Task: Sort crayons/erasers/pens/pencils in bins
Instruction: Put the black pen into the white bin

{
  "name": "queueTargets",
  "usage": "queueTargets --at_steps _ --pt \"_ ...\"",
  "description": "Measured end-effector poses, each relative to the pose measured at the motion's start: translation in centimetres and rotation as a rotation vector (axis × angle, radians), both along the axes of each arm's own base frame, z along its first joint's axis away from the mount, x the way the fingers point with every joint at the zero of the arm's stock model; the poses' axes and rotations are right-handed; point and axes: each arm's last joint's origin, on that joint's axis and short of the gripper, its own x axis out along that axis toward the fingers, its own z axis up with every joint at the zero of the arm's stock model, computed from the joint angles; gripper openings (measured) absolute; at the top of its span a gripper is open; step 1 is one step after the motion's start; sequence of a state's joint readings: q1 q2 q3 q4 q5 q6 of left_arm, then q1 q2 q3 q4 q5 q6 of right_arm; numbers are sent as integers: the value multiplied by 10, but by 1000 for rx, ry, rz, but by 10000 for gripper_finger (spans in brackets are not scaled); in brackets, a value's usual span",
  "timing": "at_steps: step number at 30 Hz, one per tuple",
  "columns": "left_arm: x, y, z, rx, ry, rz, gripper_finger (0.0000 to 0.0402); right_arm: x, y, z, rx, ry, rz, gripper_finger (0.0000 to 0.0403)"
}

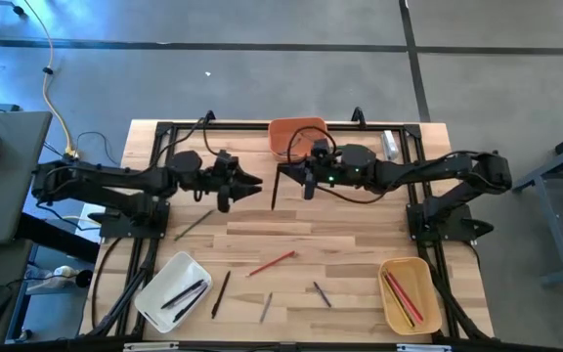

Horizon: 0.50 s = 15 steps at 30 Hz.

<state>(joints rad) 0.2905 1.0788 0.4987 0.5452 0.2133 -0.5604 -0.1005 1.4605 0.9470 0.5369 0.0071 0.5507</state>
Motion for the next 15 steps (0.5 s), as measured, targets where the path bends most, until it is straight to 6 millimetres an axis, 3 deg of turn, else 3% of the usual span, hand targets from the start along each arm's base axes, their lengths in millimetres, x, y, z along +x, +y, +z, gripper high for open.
queueTargets --at_steps 15 --pt "47 12 5 34 40 -95 154 0 0 2 -40 -12 -12 12"
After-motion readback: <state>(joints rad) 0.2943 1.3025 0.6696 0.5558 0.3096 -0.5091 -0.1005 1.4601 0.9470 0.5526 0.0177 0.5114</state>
